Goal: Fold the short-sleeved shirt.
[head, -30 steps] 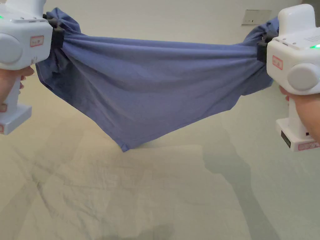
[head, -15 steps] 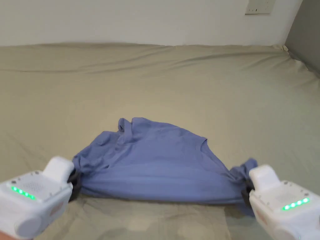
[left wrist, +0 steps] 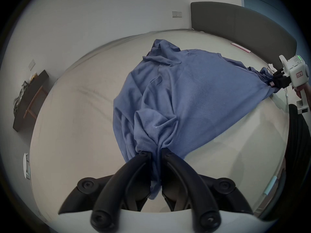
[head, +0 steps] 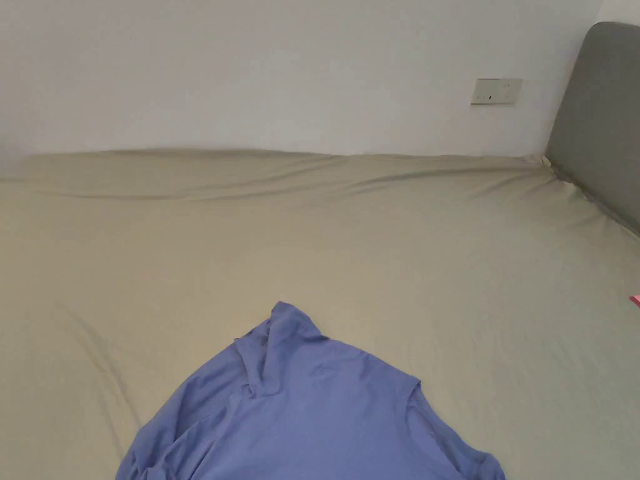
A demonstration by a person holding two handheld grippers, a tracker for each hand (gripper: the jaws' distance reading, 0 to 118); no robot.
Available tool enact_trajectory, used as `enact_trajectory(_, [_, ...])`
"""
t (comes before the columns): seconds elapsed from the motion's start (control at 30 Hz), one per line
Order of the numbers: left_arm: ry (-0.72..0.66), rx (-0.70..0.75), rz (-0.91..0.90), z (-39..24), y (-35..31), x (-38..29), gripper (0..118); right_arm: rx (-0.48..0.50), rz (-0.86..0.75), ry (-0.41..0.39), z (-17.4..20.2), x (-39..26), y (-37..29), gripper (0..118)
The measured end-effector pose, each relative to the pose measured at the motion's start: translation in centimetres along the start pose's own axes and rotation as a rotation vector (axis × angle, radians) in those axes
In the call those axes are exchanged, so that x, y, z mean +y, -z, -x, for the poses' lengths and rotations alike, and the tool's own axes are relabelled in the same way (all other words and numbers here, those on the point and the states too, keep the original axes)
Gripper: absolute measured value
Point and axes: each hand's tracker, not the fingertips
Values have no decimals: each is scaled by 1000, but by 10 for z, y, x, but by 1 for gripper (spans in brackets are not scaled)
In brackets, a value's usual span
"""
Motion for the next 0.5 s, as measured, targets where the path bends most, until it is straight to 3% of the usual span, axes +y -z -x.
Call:
enact_trajectory(0.17, [-76, -3, 59, 3, -10, -31, 7, 17, 39, 32, 19, -13, -19, 7])
enact_trajectory(0.5, [-187, 59, 74, 35, -49, -52, 6, -23, 13, 10, 25, 7, -45, 10])
